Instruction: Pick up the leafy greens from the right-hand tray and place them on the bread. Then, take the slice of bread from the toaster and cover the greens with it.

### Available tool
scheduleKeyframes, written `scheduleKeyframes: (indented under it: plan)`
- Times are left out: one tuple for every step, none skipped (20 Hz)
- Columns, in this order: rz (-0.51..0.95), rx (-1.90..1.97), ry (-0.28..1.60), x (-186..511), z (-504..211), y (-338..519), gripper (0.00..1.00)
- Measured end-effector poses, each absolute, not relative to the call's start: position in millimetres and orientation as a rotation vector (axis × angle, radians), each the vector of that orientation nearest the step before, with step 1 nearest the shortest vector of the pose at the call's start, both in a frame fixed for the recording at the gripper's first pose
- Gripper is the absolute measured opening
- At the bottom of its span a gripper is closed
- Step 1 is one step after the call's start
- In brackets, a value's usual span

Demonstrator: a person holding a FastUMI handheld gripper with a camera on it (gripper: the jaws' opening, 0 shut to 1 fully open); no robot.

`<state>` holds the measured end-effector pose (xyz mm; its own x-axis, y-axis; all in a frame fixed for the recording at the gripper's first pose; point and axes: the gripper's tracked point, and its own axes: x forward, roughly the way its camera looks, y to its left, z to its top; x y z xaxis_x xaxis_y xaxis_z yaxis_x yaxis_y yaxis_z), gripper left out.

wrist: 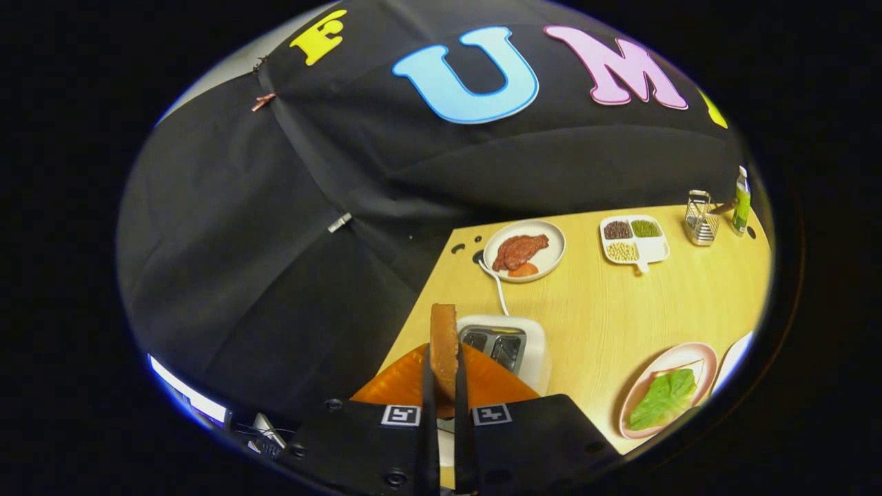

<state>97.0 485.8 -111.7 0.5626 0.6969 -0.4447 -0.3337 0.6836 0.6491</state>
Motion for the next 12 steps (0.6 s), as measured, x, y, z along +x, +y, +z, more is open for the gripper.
scheduleKeyframes:
  plan:
    - [0.639, 0.537, 0.717, 100.2, -100.8, 474.4, 0.13]
    - [0.634, 0.534, 0.685, 101.8, -91.6, 460.1, 0.13]
    - [0.629, 0.538, 0.658, 102.8, -83.4, 445.2, 0.13]
    - [0.618, 0.544, 0.639, 101.5, -76.9, 428.0, 0.13]
    - [0.604, 0.542, 0.63, 100.5, -75.7, 410.0, 0.13]
    - [0.582, 0.536, 0.622, 99.2, -77.0, 389.2, 0.13]
    - [0.56, 0.526, 0.61, 98.8, -78.9, 369.8, 0.13]
    - [0.54, 0.51, 0.6, 98.2, -81.9, 351.7, 0.13]
    - [0.522, 0.494, 0.595, 96.6, -87.3, 334.3, 0.13]
    - [0.504, 0.481, 0.594, 93.8, -94.6, 319.2, 0.13]
    - [0.487, 0.473, 0.602, 90.5, -103.1, 304.9, 0.13]
    - [0.476, 0.471, 0.612, 85.7, -110.4, 290.9, 0.13]
